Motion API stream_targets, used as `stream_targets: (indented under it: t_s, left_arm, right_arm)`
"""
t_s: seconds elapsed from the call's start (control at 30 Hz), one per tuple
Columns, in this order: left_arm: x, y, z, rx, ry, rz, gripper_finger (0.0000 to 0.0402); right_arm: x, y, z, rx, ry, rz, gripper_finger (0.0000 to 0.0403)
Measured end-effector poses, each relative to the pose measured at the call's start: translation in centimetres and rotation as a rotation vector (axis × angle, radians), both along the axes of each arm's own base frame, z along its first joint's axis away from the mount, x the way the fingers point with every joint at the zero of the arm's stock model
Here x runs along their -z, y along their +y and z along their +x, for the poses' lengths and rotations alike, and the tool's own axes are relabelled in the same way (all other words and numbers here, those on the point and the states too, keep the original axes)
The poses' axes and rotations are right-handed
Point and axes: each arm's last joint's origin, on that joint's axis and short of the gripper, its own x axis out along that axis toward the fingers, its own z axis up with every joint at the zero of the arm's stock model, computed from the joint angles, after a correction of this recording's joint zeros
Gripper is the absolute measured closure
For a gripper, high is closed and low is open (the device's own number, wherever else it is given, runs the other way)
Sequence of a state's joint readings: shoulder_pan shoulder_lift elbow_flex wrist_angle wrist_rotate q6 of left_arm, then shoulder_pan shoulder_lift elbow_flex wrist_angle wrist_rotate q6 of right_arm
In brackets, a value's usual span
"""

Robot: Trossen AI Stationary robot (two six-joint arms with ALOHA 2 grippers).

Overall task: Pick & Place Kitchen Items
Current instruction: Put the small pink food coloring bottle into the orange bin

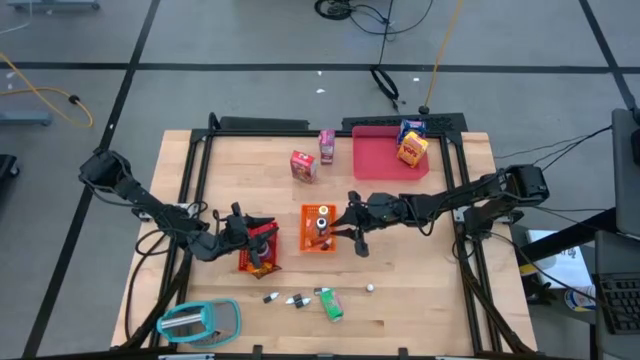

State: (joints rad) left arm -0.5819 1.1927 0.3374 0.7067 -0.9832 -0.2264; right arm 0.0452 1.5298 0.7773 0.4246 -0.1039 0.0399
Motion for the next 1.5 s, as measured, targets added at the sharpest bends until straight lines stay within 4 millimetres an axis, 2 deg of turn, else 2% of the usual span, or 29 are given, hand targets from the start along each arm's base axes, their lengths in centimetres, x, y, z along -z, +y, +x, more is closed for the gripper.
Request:
stream_targets:
  t_s: [0.23, 0.67, 0.83, 1.1, 1.5]
  left_arm:
    - [0.0, -0.1, 0.0, 0.018, 0.002, -0.001, 0.0268]
    - [0.0, 0.0, 0.0, 0.018, 0.003, 0.001, 0.0268]
    - [0.0, 0.0, 0.0, 0.018, 0.003, 0.001, 0.0268]
    - [0.0, 0.0, 0.0, 0.017, 0.003, 0.001, 0.0268]
    - [0.0, 0.0, 0.0, 0.016, 0.001, -0.005, 0.0268]
  right_arm:
    - [-0.2, 1.6, -1.6, -0.105, 0.128, 0.017, 0.0311]
    - [0.0, 7.8, -4.6, -0.236, 0.323, 0.122, 0.0295]
    - [0.5, 9.7, -5.6, -0.200, 0.353, 0.113, 0.0287]
    - [2.4, 10.4, -7.3, -0.096, 0.399, 0.121, 0.0265]
    - [3.5, 11.7, -8.0, -0.125, 0.302, 0.183, 0.0240]
